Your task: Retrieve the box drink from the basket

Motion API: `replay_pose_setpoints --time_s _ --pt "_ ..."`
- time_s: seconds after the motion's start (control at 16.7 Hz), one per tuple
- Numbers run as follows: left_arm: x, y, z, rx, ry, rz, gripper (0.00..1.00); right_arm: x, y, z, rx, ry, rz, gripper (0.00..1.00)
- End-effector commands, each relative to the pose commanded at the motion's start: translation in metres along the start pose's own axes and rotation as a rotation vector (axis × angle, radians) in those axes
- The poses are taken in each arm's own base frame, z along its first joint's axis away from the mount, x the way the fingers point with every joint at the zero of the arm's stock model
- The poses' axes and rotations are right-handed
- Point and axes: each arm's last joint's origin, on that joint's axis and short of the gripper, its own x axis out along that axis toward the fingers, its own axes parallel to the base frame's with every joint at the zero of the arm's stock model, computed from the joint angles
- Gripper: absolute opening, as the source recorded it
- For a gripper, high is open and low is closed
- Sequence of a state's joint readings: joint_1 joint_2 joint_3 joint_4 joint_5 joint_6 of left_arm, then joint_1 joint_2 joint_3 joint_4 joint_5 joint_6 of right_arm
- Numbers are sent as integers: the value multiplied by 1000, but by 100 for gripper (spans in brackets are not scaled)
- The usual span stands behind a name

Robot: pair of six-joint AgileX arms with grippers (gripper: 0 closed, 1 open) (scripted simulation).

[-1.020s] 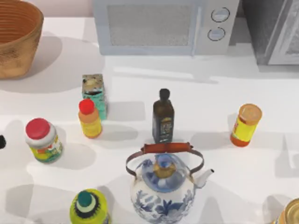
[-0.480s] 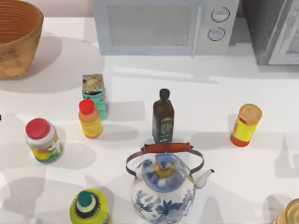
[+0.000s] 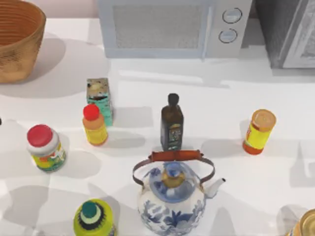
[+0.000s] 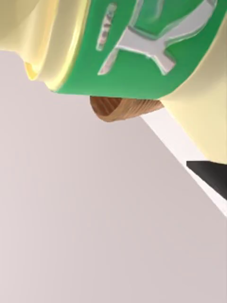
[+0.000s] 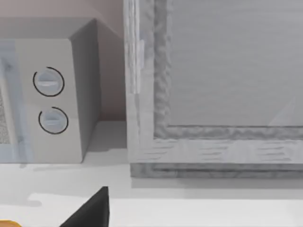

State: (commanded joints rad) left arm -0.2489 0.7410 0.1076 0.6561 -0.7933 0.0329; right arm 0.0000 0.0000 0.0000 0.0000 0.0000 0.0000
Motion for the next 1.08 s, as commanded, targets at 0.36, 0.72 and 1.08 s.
replay_pose_setpoints --time_s 0.36,0.72,1.08 --pt "16 -5 -13 -9 -4 7 0 0 0 0 0 0 0 100" --pt "36 -4 -34 -15 -13 6 0 0 0 0 0 0 0 100" --pt "42 0 -46 -8 -7 -3 0 0 0 0 0 0 0 100"
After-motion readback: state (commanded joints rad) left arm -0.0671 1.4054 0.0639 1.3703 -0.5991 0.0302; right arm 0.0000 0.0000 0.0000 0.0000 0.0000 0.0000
